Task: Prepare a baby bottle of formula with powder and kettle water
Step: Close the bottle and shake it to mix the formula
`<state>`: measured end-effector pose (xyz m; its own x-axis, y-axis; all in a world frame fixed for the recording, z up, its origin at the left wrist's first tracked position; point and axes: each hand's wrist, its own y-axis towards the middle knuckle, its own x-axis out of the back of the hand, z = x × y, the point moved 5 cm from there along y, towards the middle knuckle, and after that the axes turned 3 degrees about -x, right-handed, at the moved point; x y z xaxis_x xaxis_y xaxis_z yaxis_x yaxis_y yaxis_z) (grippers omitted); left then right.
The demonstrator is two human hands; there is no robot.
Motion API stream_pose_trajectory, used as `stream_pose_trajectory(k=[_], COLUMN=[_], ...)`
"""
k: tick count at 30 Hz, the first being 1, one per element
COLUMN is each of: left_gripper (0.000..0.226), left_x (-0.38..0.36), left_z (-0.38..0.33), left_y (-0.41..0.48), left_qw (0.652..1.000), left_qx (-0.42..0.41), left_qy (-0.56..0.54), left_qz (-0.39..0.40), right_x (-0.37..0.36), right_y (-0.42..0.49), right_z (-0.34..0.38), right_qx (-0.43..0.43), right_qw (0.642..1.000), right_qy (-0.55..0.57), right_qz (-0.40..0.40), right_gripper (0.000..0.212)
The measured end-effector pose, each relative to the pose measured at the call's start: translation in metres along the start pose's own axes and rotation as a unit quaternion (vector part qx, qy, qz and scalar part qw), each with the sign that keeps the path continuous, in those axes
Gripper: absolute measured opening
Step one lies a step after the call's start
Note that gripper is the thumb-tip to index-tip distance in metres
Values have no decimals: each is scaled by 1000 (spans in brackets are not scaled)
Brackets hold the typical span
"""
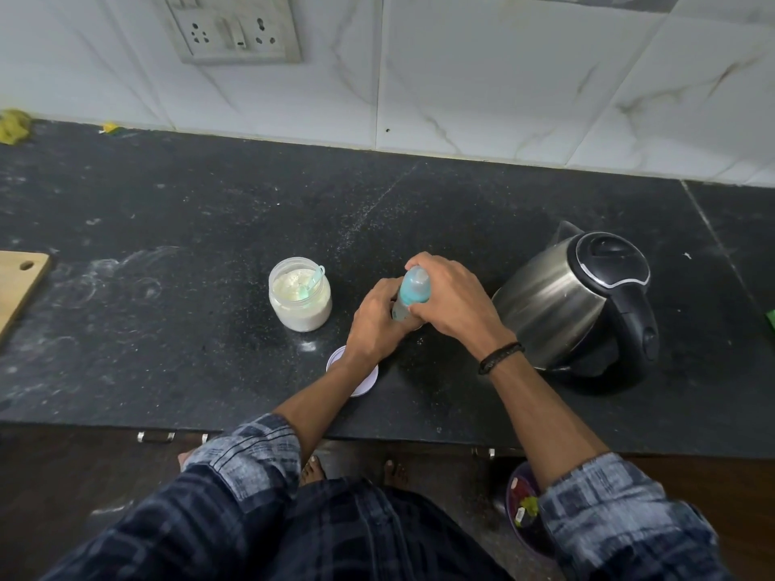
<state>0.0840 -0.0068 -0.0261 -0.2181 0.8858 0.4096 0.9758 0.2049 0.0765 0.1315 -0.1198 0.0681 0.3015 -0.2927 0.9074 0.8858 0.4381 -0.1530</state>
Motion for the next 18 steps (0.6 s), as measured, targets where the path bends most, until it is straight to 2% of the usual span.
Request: stream_pose_trajectory(k=[4,12,18], left_gripper=[52,52,41], left_x=[1,1,2], left_z=[0,-1,-3], left_y=[0,1,2], left_qw=[1000,1000,1000], left_qx=[5,-10,-12], left_qy=[-4,-1,4], left_qz=[-4,4,20], right_x=[-1,-4,-16], right_y=[0,2,0], right_z=[-2,0,3], right_qx=[-18,16,25], right_qw=[999,1000,999], right_qy=[30,25,2], right_qz=[-21,6,-25], right_gripper=[54,73,77])
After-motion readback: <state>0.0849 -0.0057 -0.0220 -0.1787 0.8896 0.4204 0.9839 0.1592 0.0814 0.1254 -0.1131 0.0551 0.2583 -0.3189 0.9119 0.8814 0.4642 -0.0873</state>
